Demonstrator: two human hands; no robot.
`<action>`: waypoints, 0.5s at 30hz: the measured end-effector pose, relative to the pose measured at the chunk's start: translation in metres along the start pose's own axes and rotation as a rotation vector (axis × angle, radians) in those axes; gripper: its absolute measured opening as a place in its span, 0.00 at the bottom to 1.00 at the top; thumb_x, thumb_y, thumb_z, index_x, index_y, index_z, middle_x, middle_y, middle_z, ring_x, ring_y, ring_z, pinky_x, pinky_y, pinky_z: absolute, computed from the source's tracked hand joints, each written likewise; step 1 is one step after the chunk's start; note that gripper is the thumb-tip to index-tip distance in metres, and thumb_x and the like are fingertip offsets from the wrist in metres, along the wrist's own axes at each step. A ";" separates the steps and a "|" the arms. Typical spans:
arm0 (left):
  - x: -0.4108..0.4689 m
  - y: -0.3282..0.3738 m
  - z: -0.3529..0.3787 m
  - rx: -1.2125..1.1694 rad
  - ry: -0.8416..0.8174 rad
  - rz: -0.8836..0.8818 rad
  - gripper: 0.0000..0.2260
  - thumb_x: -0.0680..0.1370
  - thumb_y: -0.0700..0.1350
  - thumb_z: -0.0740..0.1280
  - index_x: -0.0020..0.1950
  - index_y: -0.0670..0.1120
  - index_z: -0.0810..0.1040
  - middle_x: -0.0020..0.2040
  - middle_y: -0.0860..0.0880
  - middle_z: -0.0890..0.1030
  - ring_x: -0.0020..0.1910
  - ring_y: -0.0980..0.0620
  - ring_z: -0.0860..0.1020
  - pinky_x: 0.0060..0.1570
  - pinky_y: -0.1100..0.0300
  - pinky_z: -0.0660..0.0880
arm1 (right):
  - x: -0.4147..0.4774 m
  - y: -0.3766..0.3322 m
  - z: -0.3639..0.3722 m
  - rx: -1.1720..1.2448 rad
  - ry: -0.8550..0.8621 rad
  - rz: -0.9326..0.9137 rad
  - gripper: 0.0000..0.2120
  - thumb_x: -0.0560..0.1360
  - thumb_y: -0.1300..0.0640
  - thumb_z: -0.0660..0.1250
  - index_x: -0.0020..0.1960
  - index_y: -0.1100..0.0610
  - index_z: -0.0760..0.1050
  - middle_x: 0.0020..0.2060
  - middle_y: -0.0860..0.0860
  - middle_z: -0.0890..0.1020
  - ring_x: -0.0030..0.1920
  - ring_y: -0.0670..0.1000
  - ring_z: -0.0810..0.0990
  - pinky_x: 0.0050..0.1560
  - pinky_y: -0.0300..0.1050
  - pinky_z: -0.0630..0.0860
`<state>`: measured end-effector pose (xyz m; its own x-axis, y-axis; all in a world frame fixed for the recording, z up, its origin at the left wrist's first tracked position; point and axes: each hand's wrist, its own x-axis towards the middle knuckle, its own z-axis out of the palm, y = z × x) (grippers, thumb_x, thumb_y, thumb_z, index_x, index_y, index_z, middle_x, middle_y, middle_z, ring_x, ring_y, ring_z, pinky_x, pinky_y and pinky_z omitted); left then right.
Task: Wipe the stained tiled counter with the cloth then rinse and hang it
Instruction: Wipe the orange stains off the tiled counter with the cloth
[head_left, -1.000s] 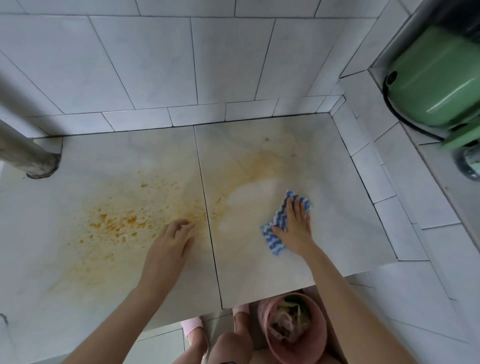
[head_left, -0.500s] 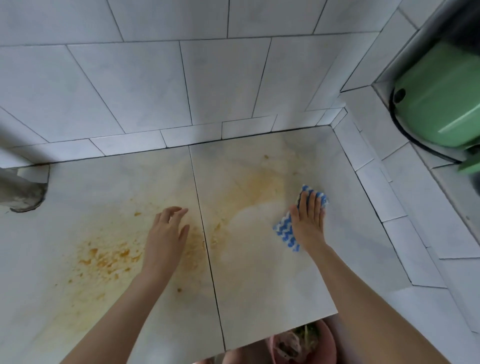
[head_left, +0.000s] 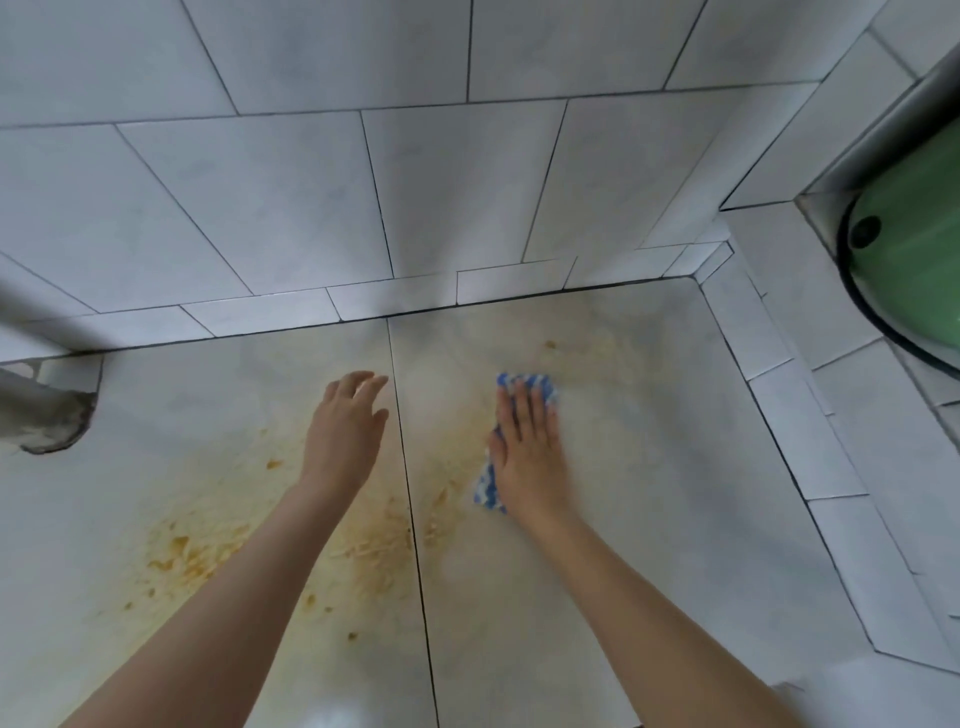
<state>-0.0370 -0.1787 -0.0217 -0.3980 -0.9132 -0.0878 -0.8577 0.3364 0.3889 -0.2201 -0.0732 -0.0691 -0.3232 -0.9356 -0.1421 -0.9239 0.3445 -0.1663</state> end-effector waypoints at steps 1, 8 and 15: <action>0.000 -0.002 0.000 -0.005 0.004 -0.011 0.17 0.77 0.39 0.63 0.66 0.42 0.71 0.64 0.43 0.72 0.64 0.42 0.68 0.61 0.49 0.68 | -0.005 -0.014 0.005 0.022 -0.008 -0.028 0.26 0.78 0.50 0.47 0.73 0.60 0.60 0.72 0.57 0.65 0.72 0.58 0.64 0.72 0.52 0.47; 0.004 -0.012 0.002 -0.015 0.030 -0.051 0.17 0.77 0.39 0.62 0.66 0.41 0.72 0.64 0.42 0.73 0.63 0.41 0.69 0.61 0.48 0.68 | -0.050 -0.033 0.022 -0.038 0.001 -0.321 0.24 0.82 0.47 0.41 0.75 0.54 0.57 0.75 0.51 0.60 0.75 0.52 0.58 0.72 0.49 0.50; 0.020 -0.006 0.005 -0.020 0.033 -0.026 0.16 0.77 0.39 0.62 0.65 0.42 0.72 0.64 0.42 0.73 0.63 0.42 0.69 0.61 0.49 0.68 | -0.009 0.087 0.000 -0.121 0.006 0.022 0.25 0.82 0.47 0.39 0.74 0.58 0.54 0.73 0.56 0.63 0.76 0.53 0.50 0.72 0.50 0.49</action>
<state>-0.0414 -0.1980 -0.0305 -0.3647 -0.9287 -0.0677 -0.8607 0.3085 0.4049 -0.2981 -0.0351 -0.0821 -0.3444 -0.9285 -0.1386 -0.9345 0.3531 -0.0438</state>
